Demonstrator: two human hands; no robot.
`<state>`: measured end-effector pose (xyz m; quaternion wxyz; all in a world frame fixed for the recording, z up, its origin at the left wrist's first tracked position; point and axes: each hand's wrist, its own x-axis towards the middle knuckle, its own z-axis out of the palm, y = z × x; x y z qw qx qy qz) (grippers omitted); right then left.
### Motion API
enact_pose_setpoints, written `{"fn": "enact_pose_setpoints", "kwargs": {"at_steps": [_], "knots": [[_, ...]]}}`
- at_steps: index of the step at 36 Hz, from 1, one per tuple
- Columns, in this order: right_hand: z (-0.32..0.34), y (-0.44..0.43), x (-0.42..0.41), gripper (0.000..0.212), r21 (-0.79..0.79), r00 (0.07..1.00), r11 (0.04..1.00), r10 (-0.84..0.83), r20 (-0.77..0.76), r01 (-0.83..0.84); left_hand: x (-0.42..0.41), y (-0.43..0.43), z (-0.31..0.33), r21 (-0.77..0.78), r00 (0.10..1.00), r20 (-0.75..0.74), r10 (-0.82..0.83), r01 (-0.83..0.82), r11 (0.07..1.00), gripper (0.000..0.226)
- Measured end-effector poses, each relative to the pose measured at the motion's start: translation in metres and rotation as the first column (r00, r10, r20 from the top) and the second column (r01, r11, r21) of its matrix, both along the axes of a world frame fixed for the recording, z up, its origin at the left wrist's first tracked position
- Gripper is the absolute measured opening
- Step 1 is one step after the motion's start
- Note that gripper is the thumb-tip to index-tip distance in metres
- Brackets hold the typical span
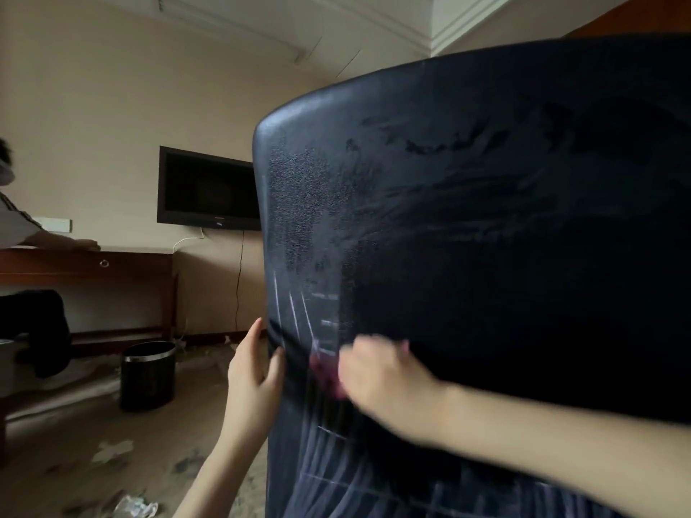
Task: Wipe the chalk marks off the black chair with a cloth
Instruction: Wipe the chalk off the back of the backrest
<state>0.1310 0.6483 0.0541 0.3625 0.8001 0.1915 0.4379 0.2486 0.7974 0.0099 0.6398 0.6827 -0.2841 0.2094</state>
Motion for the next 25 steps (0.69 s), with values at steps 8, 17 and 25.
{"fn": "enact_pose_setpoints", "kwargs": {"at_steps": [8,17,25], "knots": [[-0.063,-0.005,0.009,0.017,-0.167,0.985,0.985,0.004,-0.172,-0.033,0.014,0.011,-0.011,-0.024,0.995,-0.093,-0.021,0.019,1.0,0.048],[0.102,0.023,0.018,0.017,0.028,0.953,0.988,0.136,0.27,-0.149,0.012,0.009,-0.011,-0.071,0.987,-0.143,-0.076,0.066,0.995,0.043],[-0.104,-0.014,0.018,0.011,-0.167,0.991,0.986,0.004,-0.137,-0.027,0.008,0.018,-0.015,0.005,0.988,-0.141,-0.065,0.067,0.998,0.044]]}}
